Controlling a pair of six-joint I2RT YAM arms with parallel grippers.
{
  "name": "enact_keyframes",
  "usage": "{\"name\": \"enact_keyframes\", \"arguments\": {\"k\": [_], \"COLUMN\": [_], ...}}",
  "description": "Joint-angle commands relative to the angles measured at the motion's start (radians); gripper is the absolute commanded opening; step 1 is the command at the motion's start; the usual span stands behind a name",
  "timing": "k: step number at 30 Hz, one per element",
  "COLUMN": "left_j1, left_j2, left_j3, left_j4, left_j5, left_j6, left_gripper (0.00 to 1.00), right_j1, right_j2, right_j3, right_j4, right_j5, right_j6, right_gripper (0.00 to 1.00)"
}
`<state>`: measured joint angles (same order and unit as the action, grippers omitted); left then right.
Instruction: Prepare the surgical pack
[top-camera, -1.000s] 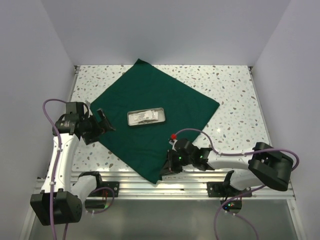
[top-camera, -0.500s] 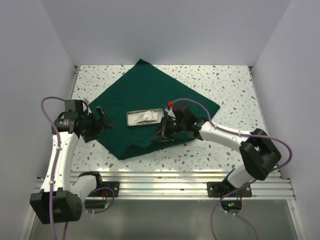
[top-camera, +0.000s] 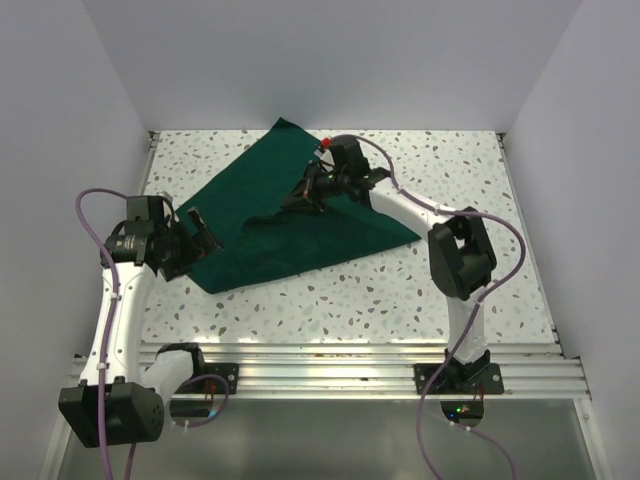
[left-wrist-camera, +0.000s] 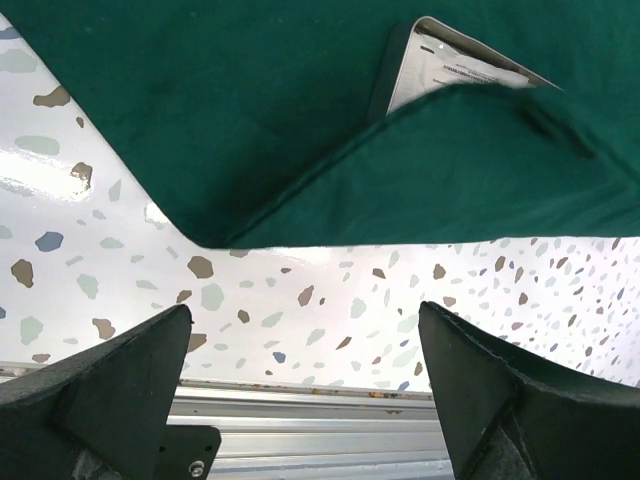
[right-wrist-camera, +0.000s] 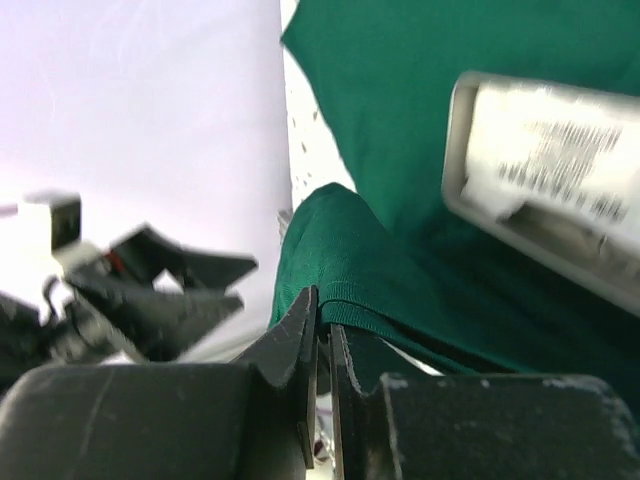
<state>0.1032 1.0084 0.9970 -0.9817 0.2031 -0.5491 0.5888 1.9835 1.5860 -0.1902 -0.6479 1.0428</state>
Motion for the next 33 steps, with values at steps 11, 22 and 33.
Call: {"name": "enact_keyframes", "arguments": {"k": [11,22,33], "left_j1": [-0.002,-0.003,-0.002], "left_j2": [0.042,0.07,0.085], "left_j3": [0.063,0.074,0.08], "left_j4": [-0.002,-0.009,-0.008], "left_j5": [-0.07,-0.088,-0.088], "left_j6": [0.052,0.067,0.064], "left_gripper": [0.99,0.99,0.99], "right_j1": [-0.084,-0.136,-0.164], "right_j2": [0.276,0.376,0.494], "right_j3": [0.389,0.47,0.571], "right_j4": [-0.055,-0.042,-0.037], "right_j5": [-0.053,-0.03,-0.045], "right_j6": [0.031,0.083,0.098], "right_gripper": [0.0,0.0,0.0]}}
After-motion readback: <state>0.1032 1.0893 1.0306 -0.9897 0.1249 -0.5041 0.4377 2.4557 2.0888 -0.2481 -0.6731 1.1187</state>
